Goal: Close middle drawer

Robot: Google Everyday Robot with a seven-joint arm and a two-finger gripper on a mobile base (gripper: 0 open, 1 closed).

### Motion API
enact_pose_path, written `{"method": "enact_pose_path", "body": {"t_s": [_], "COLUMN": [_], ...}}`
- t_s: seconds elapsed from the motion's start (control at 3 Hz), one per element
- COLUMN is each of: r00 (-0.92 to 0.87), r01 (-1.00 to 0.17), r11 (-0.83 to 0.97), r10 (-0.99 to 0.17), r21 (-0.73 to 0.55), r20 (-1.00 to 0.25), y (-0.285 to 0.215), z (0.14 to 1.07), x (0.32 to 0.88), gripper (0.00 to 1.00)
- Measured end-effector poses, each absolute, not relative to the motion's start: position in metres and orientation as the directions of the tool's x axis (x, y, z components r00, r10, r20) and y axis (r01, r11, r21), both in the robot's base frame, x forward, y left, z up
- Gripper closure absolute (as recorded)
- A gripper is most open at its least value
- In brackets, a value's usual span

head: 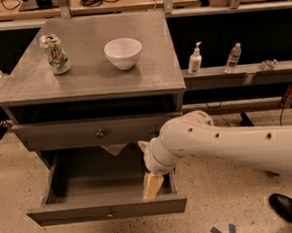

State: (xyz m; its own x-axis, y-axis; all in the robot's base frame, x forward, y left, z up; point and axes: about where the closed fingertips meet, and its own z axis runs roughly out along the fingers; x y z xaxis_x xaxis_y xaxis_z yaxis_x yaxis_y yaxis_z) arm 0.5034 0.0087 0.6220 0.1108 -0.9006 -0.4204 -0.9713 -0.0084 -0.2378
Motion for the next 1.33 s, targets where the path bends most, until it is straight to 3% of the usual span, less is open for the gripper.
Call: {"method": "enact_pose_path", "body": {"t_s": [1.0,1.33], "r00": [0.123,0.126], "r01": [-0.958,-0.959], "r11": [-0.049,-0.048], "r10": [-0.961,-0.956], "r21": [-0.284,-0.28], "r20": [-0.249,-0.264], "y": [-0.009,-0.007], "z": [0.498,0.476], "x": [0.531,0.535], "gripper": [0.0,0.0]}}
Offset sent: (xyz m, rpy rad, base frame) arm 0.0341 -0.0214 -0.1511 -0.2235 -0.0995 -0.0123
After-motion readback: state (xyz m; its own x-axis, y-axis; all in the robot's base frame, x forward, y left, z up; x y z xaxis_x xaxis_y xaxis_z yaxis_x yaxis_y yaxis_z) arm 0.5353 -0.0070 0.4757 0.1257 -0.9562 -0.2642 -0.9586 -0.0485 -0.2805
